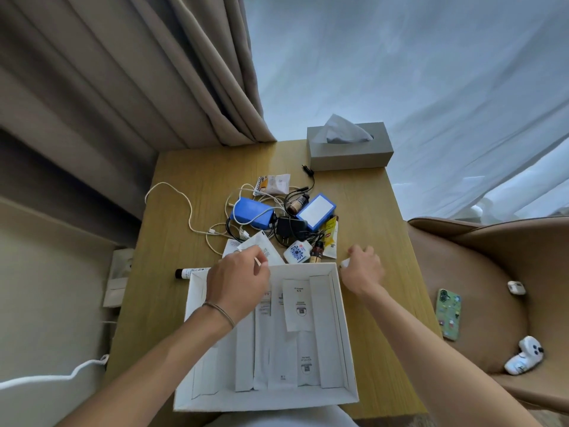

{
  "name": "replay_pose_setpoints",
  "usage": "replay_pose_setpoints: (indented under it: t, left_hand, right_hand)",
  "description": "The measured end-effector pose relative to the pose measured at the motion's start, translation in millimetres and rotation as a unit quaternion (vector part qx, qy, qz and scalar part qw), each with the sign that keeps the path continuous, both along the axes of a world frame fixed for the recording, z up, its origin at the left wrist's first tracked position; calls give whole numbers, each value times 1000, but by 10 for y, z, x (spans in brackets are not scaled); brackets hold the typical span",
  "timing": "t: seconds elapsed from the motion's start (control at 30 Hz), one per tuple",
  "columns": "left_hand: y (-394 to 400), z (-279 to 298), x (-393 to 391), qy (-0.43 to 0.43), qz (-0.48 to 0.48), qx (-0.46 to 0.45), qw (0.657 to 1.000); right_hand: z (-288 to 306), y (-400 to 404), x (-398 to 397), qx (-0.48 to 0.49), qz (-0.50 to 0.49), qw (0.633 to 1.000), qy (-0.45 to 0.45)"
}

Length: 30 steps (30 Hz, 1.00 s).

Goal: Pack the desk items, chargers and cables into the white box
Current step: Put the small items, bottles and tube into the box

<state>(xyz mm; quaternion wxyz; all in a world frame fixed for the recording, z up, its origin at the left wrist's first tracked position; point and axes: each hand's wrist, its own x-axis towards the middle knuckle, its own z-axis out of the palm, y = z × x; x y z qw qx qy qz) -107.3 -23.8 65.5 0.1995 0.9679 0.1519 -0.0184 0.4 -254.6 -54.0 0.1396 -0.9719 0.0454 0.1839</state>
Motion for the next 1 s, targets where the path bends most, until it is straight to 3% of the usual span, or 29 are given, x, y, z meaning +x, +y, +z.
replay_pose_setpoints:
  t: [0.13,0.27,0.4,0.57,0.77,1.0]
  left_hand:
    - [29,-4,144,-12,-8,1,1000]
    - [-15,-100,395,13,-26,-25,999]
    - [-83,-315,687,66,-55,-4,996]
    - [-180,-617,1039,157,-53,27,986]
    - [-271,-889,1283,272,-85,63,957]
    - [-397,-996,1363,249,-121,102,956]
  right_hand:
    - [-16,38,39,27,-3,1000,-10]
    - [84,45,94,173,-50,984,5]
    - [305,60,89,332,-123,935,38]
    - [654,-44,56,455,-182,867,87]
    - [948,-105,-19,492,-185,840,131]
    - [1118,-150,-105,504,-192,831,138]
